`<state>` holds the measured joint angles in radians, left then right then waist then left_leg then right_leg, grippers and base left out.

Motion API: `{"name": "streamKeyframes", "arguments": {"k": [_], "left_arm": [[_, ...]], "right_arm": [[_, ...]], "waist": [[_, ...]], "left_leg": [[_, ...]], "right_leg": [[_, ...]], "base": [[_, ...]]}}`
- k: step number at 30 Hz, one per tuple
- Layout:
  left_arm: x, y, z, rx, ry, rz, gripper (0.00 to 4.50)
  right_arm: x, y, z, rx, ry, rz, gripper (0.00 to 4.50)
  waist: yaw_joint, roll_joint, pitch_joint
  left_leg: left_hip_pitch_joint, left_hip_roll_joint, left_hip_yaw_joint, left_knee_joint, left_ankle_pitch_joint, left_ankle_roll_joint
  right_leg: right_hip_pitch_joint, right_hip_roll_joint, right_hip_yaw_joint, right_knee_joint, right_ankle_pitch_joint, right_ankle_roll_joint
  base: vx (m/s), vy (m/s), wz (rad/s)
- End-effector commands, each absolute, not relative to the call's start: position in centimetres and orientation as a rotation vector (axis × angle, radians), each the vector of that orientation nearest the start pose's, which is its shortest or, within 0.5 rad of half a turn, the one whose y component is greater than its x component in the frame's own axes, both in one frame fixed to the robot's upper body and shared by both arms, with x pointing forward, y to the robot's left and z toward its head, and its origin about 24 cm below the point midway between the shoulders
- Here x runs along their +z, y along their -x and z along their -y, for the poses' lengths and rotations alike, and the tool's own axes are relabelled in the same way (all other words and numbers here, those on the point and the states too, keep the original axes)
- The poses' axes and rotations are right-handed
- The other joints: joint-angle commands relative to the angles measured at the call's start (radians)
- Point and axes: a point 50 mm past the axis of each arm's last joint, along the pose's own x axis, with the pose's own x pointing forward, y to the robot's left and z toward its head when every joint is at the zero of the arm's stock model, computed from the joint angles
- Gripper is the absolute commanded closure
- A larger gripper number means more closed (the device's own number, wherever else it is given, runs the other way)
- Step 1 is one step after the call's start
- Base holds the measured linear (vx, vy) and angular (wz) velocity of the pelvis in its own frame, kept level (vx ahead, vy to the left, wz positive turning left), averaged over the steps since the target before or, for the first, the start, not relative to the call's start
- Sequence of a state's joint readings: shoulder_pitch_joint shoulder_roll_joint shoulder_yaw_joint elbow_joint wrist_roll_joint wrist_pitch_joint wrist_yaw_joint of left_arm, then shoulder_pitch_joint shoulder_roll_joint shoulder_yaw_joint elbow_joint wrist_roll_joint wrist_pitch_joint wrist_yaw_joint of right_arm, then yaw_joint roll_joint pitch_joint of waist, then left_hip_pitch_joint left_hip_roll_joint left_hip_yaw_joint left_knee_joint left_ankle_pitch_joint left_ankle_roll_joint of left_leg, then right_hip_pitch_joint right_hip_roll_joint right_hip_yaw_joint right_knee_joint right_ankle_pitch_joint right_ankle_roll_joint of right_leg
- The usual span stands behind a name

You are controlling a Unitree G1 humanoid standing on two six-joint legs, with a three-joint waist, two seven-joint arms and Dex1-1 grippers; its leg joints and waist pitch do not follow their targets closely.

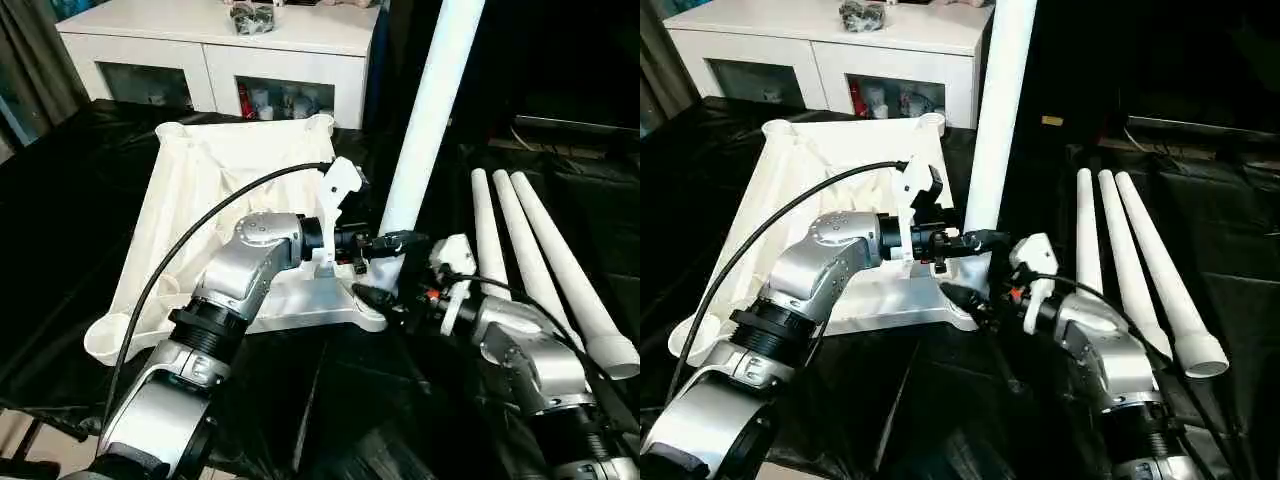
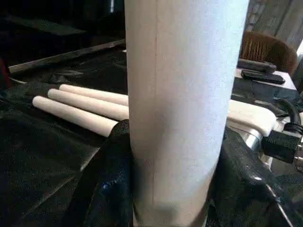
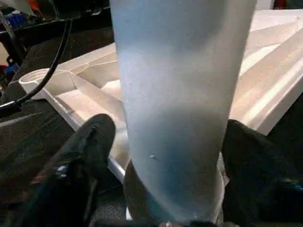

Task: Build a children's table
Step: Insert table leg to table base

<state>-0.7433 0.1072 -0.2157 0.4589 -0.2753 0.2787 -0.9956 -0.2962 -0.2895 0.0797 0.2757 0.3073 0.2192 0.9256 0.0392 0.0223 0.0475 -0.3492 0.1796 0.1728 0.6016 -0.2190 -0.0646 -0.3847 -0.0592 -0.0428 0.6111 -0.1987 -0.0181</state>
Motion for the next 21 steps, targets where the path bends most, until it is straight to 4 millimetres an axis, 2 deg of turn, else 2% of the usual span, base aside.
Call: {"name": "streamKeyframes", "arguments": {"k": [1, 3, 4, 6, 7, 8, 16, 21], "left_arm": [[10.6, -33.5, -5.0, -1.276, -0.061, -0.192, 2.61], [10.6, -33.5, -5.0, -1.278, -0.062, -0.194, 2.61], [10.6, -33.5, -5.1, -1.278, -0.065, -0.196, 2.61], [10.6, -33.5, -5.1, -1.278, -0.068, -0.198, 2.61], [10.5, -33.5, -5.2, -1.279, -0.069, -0.199, 2.61], [10.5, -33.5, -5.2, -1.279, -0.069, -0.2, 2.61], [10.4, -33.3, -5.1, -1.29, -0.07, -0.209, 2.61], [10.4, -33.2, -5.2, -1.292, -0.07, -0.212, 2.62]], "right_arm": [[5.0, -28.9, 14.1, 1.0, -0.074, -0.22, 1.17], [4.9, -29.0, 14.0, 0.999, -0.067, -0.228, 1.22], [4.8, -29.1, 13.9, 1.001, -0.063, -0.233, 1.37], [4.8, -29.1, 13.8, 1.003, -0.06, -0.235, 1.61], [4.8, -29.2, 13.7, 1.005, -0.059, -0.236, 1.61], [4.8, -29.2, 13.7, 1.006, -0.06, -0.236, 1.67], [4.7, -29.4, 13.2, 1.024, -0.05, -0.247, 2.39], [4.3, -29.2, 13.1, 1.042, -0.038, -0.267, 2.52]], "waist": [[0.006, -0.006, -0.047], [0.004, -0.006, -0.046], [0.004, -0.009, -0.046], [0.004, -0.008, -0.045], [0.004, -0.011, -0.044], [0.005, -0.008, -0.045], [0.001, -0.009, -0.043], [0.0, -0.012, -0.042]], "left_leg": [[-0.007, 0.046, -0.018, -0.079, -0.177, 0.057], [-0.007, 0.046, -0.019, -0.081, -0.188, 0.052], [-0.006, 0.046, -0.019, -0.081, -0.189, 0.052], [-0.006, 0.045, -0.018, -0.081, -0.191, 0.051], [-0.006, 0.046, -0.018, -0.082, -0.192, 0.052], [-0.006, 0.046, -0.019, -0.082, -0.189, 0.051], [-0.006, 0.047, -0.018, -0.084, -0.198, 0.052], [-0.008, 0.046, -0.019, -0.085, -0.197, 0.053]], "right_leg": [[0.044, -0.082, 0.043, -0.094, -0.299, -0.211], [0.043, -0.082, 0.043, -0.095, -0.312, -0.209], [0.043, -0.083, 0.043, -0.095, -0.315, -0.208], [0.041, -0.082, 0.044, -0.097, -0.327, -0.203], [0.041, -0.083, 0.044, -0.098, -0.337, -0.2], [0.041, -0.084, 0.044, -0.098, -0.337, -0.199], [0.038, -0.083, 0.044, -0.1, -0.346, -0.199], [0.038, -0.084, 0.045, -0.102, -0.366, -0.19]], "base": [[0.0, 0.0, 0.0], [0.0, 0.0, 0.0], [0.0, 0.0, 0.0], [0.0, 0.0, 0.0], [0.0, 0.0, 0.0], [0.0, 0.0, 0.0], [0.0, 0.0, 0.0], [0.0, 0.0, 0.0]]}}
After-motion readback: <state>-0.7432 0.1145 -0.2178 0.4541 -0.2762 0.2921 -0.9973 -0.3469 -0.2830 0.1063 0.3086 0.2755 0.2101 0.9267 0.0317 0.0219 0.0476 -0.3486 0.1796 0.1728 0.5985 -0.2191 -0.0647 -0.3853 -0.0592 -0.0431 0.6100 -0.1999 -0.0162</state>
